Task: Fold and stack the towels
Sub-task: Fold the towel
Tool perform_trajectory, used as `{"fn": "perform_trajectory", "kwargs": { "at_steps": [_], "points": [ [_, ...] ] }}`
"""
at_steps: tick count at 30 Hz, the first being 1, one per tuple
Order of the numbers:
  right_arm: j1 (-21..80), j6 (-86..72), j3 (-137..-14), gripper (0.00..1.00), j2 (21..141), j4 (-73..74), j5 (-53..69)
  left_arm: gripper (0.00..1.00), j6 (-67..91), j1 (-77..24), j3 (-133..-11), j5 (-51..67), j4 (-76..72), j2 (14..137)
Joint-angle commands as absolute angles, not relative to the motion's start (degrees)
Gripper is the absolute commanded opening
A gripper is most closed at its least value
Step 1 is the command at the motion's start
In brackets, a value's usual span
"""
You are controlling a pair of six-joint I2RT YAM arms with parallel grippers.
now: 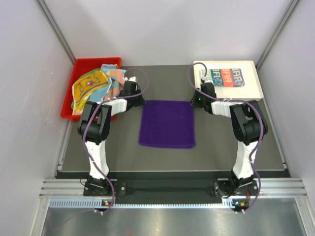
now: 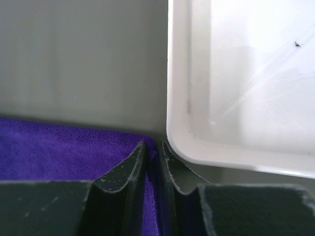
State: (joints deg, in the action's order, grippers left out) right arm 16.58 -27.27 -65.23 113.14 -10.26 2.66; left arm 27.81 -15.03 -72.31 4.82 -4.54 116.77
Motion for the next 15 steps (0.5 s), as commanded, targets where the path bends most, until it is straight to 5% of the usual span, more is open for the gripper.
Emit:
{"fn": "perform_trajectory", "kwargs": {
  "at_steps": [1, 15],
  "points": [
    [15.8, -27.6, -65.2, 0.15, 113.8, -13.1, 3.2, 0.07, 28.8, -14.8, -72.8, 4.0, -5.4, 116.9],
    [15.6, -27.3, -61.5, 0.13, 109.6, -19.9, 5.6, 0.0, 32.2, -14.8, -66.8, 6.8, -19.6, 112.1]
  ]
}}
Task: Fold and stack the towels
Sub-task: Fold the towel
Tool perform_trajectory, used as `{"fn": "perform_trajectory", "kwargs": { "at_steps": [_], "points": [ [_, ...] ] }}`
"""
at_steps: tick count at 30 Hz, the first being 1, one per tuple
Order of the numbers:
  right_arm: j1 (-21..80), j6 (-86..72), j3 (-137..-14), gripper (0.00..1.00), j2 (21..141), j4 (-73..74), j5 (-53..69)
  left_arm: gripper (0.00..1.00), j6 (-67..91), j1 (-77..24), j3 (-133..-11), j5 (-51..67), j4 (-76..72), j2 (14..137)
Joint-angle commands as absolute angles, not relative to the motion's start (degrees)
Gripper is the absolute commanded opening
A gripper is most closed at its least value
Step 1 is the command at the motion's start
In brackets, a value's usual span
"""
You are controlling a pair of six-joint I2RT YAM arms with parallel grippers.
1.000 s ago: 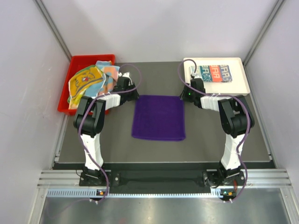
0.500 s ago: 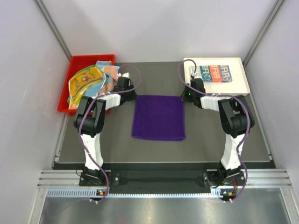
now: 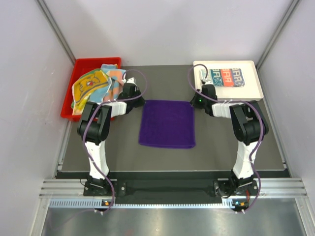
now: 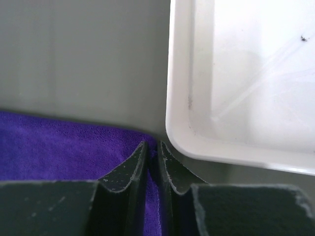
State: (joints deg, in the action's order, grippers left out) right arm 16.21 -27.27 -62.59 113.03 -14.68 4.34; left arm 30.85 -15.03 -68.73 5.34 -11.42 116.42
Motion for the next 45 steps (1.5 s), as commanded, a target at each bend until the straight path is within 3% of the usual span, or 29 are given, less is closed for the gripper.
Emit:
{"fn": "perform_trajectory", "kwargs": {
  "at_steps": [1, 17, 28, 45],
  "points": [
    [15.5, -27.2, -61.2, 0.13, 109.3, -20.6, 6.0, 0.0, 32.3, -14.8, -65.5, 6.9, -20.8, 111.6],
    [15.2, -29.0, -49.1, 0.12, 98.1, -29.3, 7.8, 0.0, 33.8, -14.8, -54.2, 7.9, -29.4, 102.2],
    [16.0, -32.0, -36.8, 0.11, 87.2, -29.4, 8.8, 0.0, 36.6, -14.9, -42.6, 8.4, -27.2, 92.1],
    [25.1, -36.0, -18.4, 0.1, 67.8, -26.6, 1.4, 0.0, 38.2, -17.8, -24.9, 5.9, -18.1, 72.1]
  ]
}}
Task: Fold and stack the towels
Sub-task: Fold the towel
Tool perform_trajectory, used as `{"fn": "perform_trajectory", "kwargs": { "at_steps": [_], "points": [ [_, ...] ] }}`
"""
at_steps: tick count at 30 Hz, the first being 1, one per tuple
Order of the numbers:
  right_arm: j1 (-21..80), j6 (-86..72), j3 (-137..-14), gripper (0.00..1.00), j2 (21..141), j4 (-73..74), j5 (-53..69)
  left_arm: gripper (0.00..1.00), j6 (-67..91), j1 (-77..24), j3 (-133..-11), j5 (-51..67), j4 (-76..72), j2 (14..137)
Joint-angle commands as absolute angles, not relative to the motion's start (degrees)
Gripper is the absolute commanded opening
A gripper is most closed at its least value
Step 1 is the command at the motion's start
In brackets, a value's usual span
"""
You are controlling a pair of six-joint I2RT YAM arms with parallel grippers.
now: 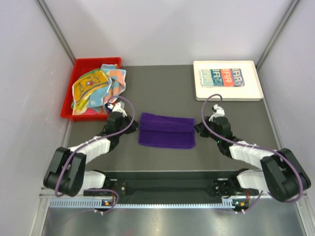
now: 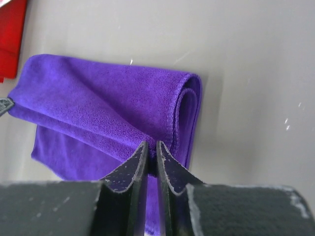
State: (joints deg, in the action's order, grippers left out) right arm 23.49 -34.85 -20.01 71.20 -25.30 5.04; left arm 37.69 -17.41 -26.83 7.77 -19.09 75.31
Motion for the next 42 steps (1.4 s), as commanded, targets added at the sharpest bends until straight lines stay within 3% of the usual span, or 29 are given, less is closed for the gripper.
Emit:
{"fn": "perform_trajectory", "kwargs": {
  "at_steps": [1, 24, 37, 42],
  "points": [
    [25.6, -36.3, -17.9, 0.1, 67.1, -26.5, 1.0, 0.0, 38.3, -17.9, -24.3, 5.9, -18.0, 70.9],
    [30.1, -39.5, -10.8, 0.11, 55.2, -21.7, -4.5, 0.0, 39.5, -21.5, -18.3, 3.1, -12.4, 62.2],
    [32.5, -41.8, -6.8, 0.13, 56.2, -25.7, -4.9, 0.0, 40.6, -21.9, -16.3, 2.5, -9.6, 59.8],
    [33.3, -42.1, -6.9, 0.29, 54.7, -24.4, -4.8, 0.19, 41.1, -22.1, -16.7, 3.0, -7.0, 58.0]
  ]
}}
